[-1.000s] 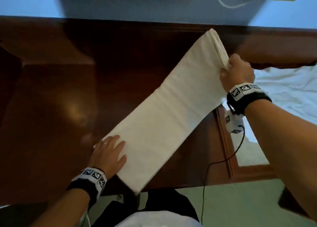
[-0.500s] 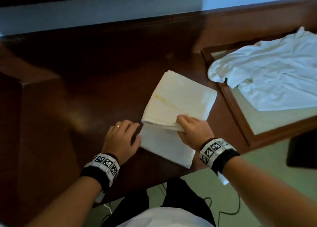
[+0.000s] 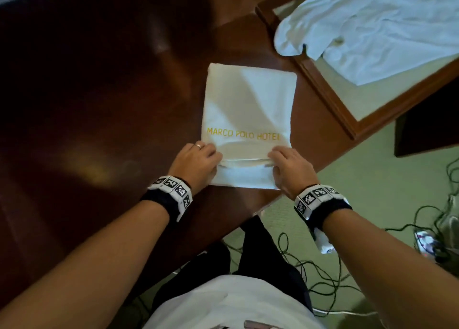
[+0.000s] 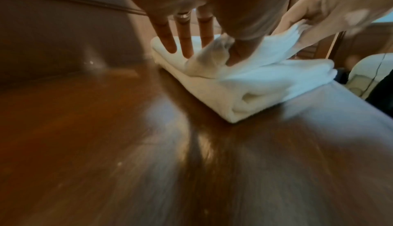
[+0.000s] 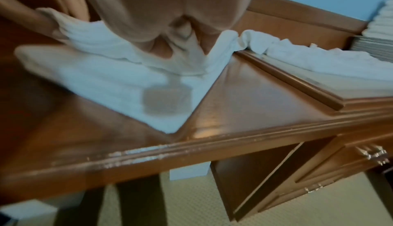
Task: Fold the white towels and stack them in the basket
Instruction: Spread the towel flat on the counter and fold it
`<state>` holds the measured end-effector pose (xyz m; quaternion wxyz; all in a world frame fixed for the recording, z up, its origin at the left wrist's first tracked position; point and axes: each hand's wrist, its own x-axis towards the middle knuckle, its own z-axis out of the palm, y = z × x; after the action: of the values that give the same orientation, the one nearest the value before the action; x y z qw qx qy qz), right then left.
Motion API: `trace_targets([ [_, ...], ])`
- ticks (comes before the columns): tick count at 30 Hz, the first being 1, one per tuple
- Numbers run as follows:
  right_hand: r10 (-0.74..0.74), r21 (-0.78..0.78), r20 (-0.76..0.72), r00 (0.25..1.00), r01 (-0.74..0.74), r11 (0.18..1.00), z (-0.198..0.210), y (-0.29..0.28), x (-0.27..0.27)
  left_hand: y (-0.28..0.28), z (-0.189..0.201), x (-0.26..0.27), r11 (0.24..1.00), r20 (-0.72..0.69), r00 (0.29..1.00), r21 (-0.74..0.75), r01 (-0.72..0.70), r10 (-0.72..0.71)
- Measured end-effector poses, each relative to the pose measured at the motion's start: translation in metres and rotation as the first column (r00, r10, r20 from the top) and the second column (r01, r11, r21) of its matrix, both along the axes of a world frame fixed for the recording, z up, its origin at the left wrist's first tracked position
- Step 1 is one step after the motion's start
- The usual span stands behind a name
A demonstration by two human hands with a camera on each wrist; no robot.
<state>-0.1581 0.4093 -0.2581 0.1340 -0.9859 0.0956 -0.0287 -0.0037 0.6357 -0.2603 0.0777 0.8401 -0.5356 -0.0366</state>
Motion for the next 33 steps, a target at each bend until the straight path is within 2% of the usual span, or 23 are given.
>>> trace_targets([
  [2, -0.058, -0.008, 0.065, 0.996, 0.059, 0.998, 0.004, 0.003, -0.007, 0.004, 0.003, -0.004, 0.994, 0.004, 1.0, -0.105, 0.011, -0.011],
  [3, -0.042, -0.029, 0.055, 0.998, 0.043, 0.999, 0.001, 0.006, -0.015, 0.008, 0.001, -0.008, 0.992, 0.001, 0.999, -0.121, 0.033, -0.033],
  [5, 0.038, -0.09, -0.055, 0.998, -0.043, 0.995, -0.011, 0.01, -0.035, 0.017, -0.008, -0.016, 0.993, -0.024, 0.995, -0.064, 0.096, -0.098],
  [7, 0.051, -0.107, -0.165, 0.985, -0.069, 0.992, -0.023, 0.012, -0.048, 0.024, -0.018, -0.018, 0.995, -0.099, 0.99, 0.012, 0.102, -0.101],
  [9, -0.012, -0.085, -0.159, 0.987, -0.002, 0.996, -0.025, 0.013, -0.049, 0.023, -0.019, -0.017, 0.998, -0.149, 0.987, 0.018, 0.067, -0.064],
  [12, -0.107, -0.108, -0.084, 0.991, 0.098, 0.989, -0.019, 0.019, -0.043, 0.02, -0.015, -0.02, 0.997, -0.105, 0.991, 0.004, 0.083, -0.082],
  [17, -0.045, -0.139, -0.228, 0.973, 0.013, 0.99, -0.011, 0.029, -0.052, 0.023, -0.018, -0.018, 0.977, -0.199, 0.973, 0.157, 0.146, -0.114],
  [19, -0.085, -0.077, -0.132, 0.988, 0.075, 0.994, -0.007, 0.026, -0.039, 0.014, -0.012, -0.009, 0.988, -0.158, 0.983, 0.103, 0.111, -0.094],
  [21, -0.142, -0.025, 0.014, 0.99, 0.143, 0.989, -0.004, 0.025, -0.015, -0.001, -0.007, -0.001, 0.998, -0.091, 0.995, -0.062, 0.034, -0.039],
  [23, -0.174, -0.034, 0.039, 0.984, 0.175, 0.984, -0.008, 0.027, 0.007, -0.015, -0.012, 0.003, 0.991, -0.053, 0.998, -0.132, -0.039, 0.032],
  [25, -0.175, -0.089, -0.077, 0.982, 0.168, 0.982, -0.02, 0.028, 0.017, -0.022, -0.019, 0.0, 0.998, -0.069, 0.995, -0.01, -0.068, 0.067],
  [28, -0.171, -0.117, -0.268, 0.948, 0.144, 0.983, -0.038, 0.013, -0.004, -0.01, -0.034, -0.005, 0.967, -0.143, 0.981, 0.236, -0.092, 0.128],
  [31, -0.177, -0.109, -0.334, 0.926, 0.149, 0.983, -0.036, -0.01, -0.03, 0.015, -0.031, 0.001, 0.971, -0.108, 0.992, 0.233, -0.043, 0.069],
  [33, -0.183, -0.105, -0.299, 0.936, 0.158, 0.982, -0.026, -0.025, -0.028, 0.019, -0.022, 0.016, 0.978, -0.073, 0.995, 0.204, -0.046, 0.062],
])
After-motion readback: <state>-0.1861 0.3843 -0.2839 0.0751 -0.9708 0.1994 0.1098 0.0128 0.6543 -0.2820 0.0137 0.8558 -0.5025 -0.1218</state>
